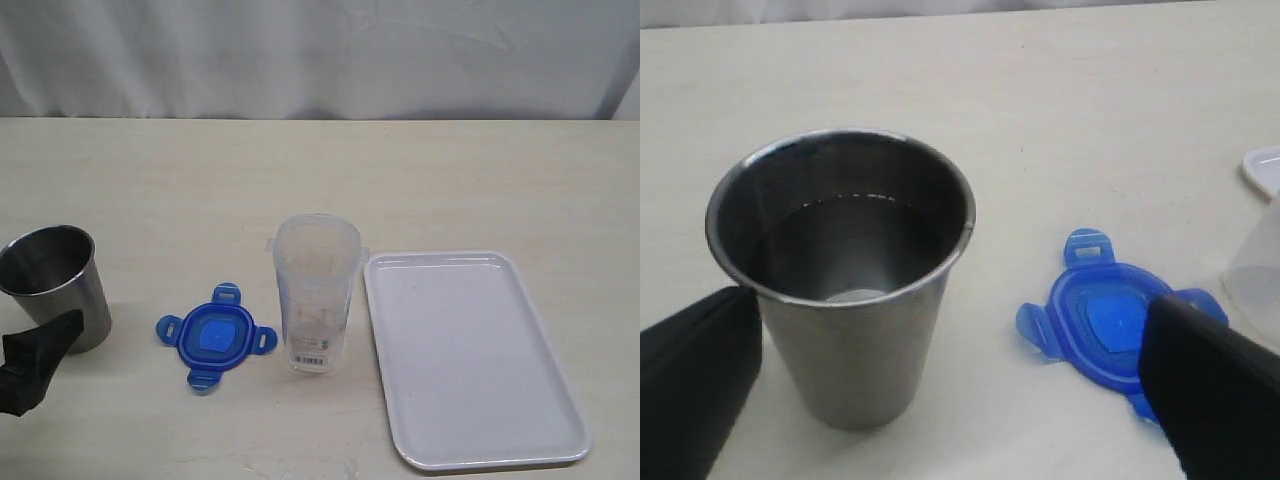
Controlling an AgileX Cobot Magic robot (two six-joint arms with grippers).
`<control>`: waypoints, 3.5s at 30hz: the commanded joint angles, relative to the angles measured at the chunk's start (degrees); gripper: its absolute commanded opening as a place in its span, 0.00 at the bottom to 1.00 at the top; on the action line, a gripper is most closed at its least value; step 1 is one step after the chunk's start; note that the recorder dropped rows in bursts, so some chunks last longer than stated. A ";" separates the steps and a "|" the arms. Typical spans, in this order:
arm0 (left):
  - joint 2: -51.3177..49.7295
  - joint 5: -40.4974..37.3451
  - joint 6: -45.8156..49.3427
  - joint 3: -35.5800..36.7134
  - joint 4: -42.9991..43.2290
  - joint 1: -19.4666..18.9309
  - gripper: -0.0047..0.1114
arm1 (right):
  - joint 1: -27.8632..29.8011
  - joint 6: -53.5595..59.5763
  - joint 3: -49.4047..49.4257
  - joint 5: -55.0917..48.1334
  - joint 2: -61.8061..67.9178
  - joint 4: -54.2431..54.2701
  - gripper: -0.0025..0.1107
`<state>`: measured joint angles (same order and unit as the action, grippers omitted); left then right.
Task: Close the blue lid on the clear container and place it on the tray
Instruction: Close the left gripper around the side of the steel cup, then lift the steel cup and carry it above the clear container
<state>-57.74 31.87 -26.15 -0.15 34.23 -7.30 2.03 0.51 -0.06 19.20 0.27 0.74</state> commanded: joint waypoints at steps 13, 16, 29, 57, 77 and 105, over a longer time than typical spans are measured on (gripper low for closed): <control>-1.94 1.59 3.83 0.15 -4.46 -0.35 0.86 | -0.21 -0.18 0.06 0.70 -0.27 -0.07 0.06; -5.76 3.44 4.72 0.15 -4.46 -0.35 0.86 | -0.21 -0.18 0.06 0.70 -0.27 -0.07 0.06; -26.23 16.94 14.37 0.15 -12.03 -0.35 0.86 | -0.21 -0.18 0.06 0.70 -0.27 -0.07 0.06; -38.16 23.71 18.45 -8.44 -15.86 -0.35 0.86 | -0.21 -0.18 0.06 0.70 -0.27 -0.07 0.06; -50.10 28.36 18.57 -14.71 -14.34 -0.35 0.86 | -0.21 -0.18 0.06 0.70 -0.27 -0.07 0.06; -50.35 32.72 20.34 -16.23 -13.82 -0.35 0.86 | -0.21 -0.18 0.06 0.70 -0.27 -0.07 0.06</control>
<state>-108.11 62.46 -5.91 -16.05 20.47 -7.41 2.03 0.51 -0.06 19.58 0.27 0.74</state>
